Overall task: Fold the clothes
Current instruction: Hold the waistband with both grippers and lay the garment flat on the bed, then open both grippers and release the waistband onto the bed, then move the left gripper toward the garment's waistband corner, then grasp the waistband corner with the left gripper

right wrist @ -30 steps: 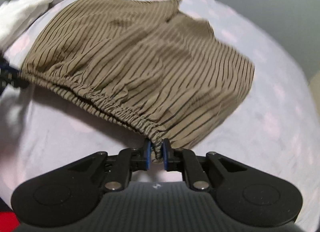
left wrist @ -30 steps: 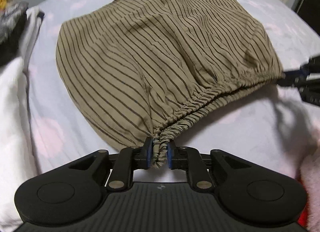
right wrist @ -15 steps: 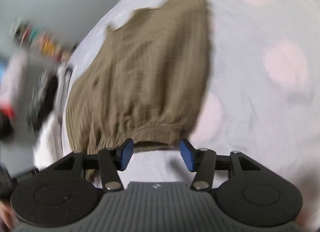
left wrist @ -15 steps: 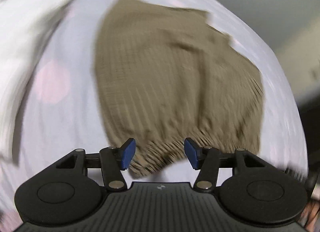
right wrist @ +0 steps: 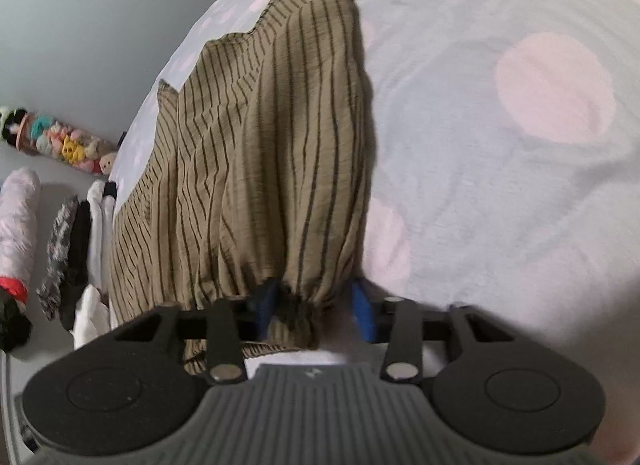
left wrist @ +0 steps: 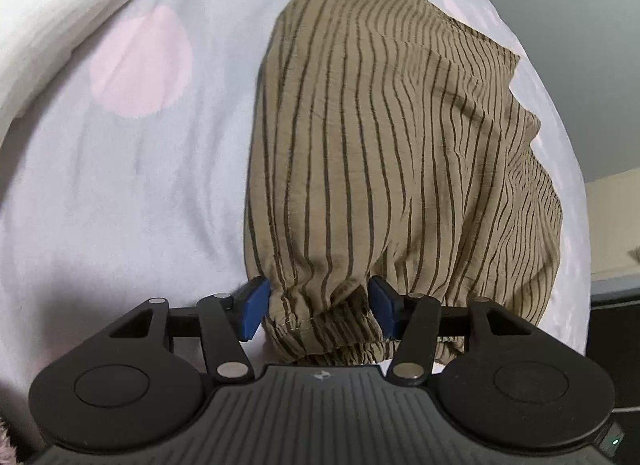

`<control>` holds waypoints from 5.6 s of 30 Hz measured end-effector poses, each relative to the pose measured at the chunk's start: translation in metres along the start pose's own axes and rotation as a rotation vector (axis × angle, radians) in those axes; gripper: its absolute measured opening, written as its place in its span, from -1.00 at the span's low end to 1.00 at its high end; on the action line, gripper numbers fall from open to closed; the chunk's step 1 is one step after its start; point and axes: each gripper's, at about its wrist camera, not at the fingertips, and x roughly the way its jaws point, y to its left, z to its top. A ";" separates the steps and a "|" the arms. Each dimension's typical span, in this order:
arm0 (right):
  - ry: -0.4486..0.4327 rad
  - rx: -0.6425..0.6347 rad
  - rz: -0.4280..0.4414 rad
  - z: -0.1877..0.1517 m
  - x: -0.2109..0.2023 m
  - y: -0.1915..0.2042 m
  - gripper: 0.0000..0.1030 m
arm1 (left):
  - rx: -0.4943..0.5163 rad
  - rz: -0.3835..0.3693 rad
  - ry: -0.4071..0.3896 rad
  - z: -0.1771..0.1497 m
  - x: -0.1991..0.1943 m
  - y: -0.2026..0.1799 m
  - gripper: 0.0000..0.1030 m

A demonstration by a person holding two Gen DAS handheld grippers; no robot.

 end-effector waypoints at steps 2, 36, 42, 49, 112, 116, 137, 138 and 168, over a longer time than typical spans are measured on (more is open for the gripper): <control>0.002 -0.019 -0.008 -0.001 0.005 0.000 -0.66 | 0.002 0.004 0.001 0.000 0.003 0.000 -0.26; 0.077 -0.299 -0.511 -0.053 -0.041 0.034 -0.66 | 0.196 0.279 0.134 -0.047 -0.012 -0.019 -0.75; -0.017 -0.278 -0.454 -0.055 -0.066 0.030 -0.43 | 0.152 0.190 0.011 -0.043 -0.042 -0.013 -0.18; -0.198 -0.294 -0.374 -0.058 -0.097 0.036 -0.37 | 0.089 0.179 -0.247 -0.016 -0.075 -0.010 -0.16; -0.592 -0.244 -0.513 0.057 0.026 0.024 -0.13 | 0.227 0.176 -0.540 0.142 0.042 -0.018 -0.21; -0.589 -0.242 -0.513 0.057 0.026 0.024 -0.13 | 0.245 0.170 -0.515 0.145 0.045 -0.018 -0.21; -0.559 -0.233 -0.508 0.058 0.028 0.020 -0.13 | 0.473 0.167 -0.545 0.120 0.055 -0.052 -0.88; -0.557 -0.233 -0.508 0.058 0.029 0.020 -0.13 | 0.474 0.177 -0.558 0.120 0.053 -0.053 -0.92; -0.614 -0.223 -0.363 0.096 0.016 0.009 -0.13 | 0.192 0.391 -0.541 0.157 0.036 -0.001 -0.33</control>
